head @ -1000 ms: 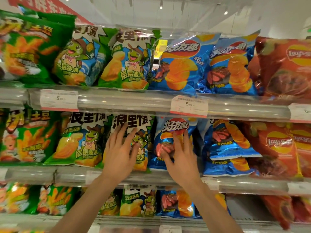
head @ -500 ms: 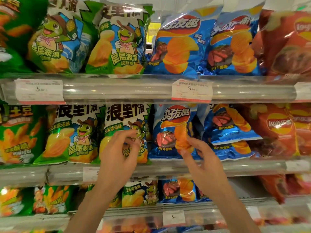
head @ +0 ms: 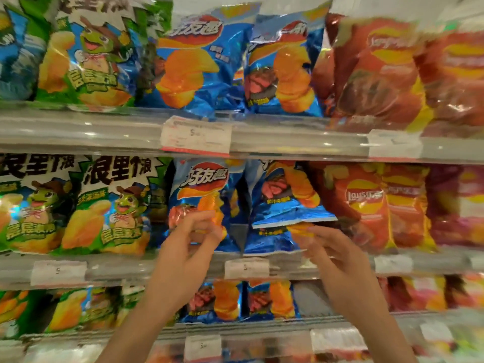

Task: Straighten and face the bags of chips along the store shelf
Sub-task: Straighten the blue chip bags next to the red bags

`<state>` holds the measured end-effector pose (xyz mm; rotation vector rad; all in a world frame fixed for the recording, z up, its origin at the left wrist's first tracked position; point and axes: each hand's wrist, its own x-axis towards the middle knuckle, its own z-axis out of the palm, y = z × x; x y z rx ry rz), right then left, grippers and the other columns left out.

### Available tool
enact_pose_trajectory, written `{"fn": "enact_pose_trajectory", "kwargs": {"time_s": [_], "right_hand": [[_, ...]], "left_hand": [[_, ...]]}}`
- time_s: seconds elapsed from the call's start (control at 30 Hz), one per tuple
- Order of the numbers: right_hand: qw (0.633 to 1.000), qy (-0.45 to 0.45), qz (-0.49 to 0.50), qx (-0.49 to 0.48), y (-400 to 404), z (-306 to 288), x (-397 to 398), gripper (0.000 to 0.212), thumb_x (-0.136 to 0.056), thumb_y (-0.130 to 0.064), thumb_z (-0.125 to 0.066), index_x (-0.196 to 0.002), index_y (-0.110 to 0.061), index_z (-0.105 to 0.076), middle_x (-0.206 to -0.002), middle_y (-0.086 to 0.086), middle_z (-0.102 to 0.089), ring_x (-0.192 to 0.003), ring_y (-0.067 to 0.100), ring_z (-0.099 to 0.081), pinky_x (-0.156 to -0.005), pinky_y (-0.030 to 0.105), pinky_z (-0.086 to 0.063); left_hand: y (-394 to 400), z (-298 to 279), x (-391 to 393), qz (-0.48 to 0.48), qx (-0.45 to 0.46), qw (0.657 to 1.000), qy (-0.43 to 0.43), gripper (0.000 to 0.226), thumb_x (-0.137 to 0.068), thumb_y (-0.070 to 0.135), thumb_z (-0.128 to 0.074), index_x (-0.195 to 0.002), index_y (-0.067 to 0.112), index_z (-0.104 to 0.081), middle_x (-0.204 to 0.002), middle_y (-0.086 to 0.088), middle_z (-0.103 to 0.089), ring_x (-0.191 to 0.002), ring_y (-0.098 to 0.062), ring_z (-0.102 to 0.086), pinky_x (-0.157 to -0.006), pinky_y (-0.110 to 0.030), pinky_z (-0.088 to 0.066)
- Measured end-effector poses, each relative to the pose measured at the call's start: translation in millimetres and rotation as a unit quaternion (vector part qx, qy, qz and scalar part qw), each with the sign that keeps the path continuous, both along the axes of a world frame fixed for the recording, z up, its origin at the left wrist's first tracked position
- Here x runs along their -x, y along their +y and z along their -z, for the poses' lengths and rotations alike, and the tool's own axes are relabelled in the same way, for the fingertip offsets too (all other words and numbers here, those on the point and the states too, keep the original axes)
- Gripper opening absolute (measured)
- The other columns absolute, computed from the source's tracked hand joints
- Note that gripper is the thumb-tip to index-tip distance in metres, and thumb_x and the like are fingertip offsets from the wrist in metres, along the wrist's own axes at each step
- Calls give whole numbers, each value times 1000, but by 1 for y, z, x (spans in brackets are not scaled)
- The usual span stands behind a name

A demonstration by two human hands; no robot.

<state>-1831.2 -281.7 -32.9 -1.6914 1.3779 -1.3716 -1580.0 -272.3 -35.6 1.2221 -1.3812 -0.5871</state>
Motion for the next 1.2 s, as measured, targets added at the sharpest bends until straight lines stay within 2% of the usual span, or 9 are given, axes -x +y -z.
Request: {"fn": "enact_pose_trajectory", "kwargs": {"time_s": [0.17,0.27,0.37,0.47,0.53,0.7,0.9,1.07,1.2], "right_hand": [[998,15,8,53,-18,-9,44,14,-93,-28,-63,-106,-29,-68,-92,-12,-74,-87,4,-69,-76,25,-56],[996,58,4,72,-37,-15,49,18,-93,-38,-61,-111,-34,-65,-104,-20,-67,-98,1,-65,-77,33,-59],[987,131,-6,94,-59,-23,44,24,-94,-43,-58,-117,-37,-62,-116,-23,-53,-109,6,-58,-80,42,-58],[975,194,2,106,-77,-30,33,40,-96,-39,-58,-133,-27,-55,-130,-8,-49,-116,17,-56,-97,32,-47],[972,219,-7,87,-82,-32,27,48,-96,-41,-58,-140,-24,-50,-137,-1,-51,-123,17,-52,-99,28,-43],[972,218,21,80,-80,-33,23,47,-94,-45,-59,-135,-22,-52,-115,0,-53,-113,23,-55,-88,30,-44],[970,241,22,-25,-94,-47,2,75,-92,-64,-46,-149,-18,-30,-139,14,-50,-124,36,-51,-99,42,-44],[983,175,20,-56,-97,-54,-5,65,-91,-58,-56,-140,-18,-41,-103,5,-67,-102,33,-64,-86,39,-50],[978,207,39,-12,-94,-56,-3,77,-88,-60,-59,-149,-24,-29,-99,5,-69,-96,32,-66,-83,42,-53]], "left_hand": [[-28,-12,53,1,-4,1000,-6,33,-95,30,-63,-127,34,-57,-123,18,-58,-107,3,-61,-77,-13,-51],[-47,-20,69,3,-29,999,-16,41,-95,35,-63,-134,38,-48,-131,20,-50,-114,0,-56,-87,-19,-48],[-66,-23,79,6,-52,998,-31,50,-94,43,-62,-137,47,-37,-127,16,-45,-108,4,-54,-89,-25,-44],[-84,-18,83,5,-81,995,-58,66,-91,54,-62,-148,43,-31,-131,14,-46,-117,-6,-54,-100,-32,-46],[-91,-16,84,9,-84,995,-59,67,-89,55,-65,-147,41,-34,-132,16,-50,-126,-11,-52,-108,-36,-44],[-82,-20,74,7,-52,990,-131,62,-92,54,-61,-147,38,-38,-125,20,-55,-124,-9,-54,-104,-34,-47],[-82,-23,31,-147,139,933,-297,29,-98,23,-54,-125,16,-63,-123,-4,-63,-115,-24,-55,-98,-35,-44],[-100,-6,-9,-190,139,863,-446,45,-93,26,-42,-133,18,-61,-140,-5,-57,-126,-29,-52,-96,-47,-45],[-106,-1,-9,-204,106,854,-467,48,-96,35,-38,-137,20,-60,-144,-8,-54,-133,-30,-47,-103,-46,-38]]}}
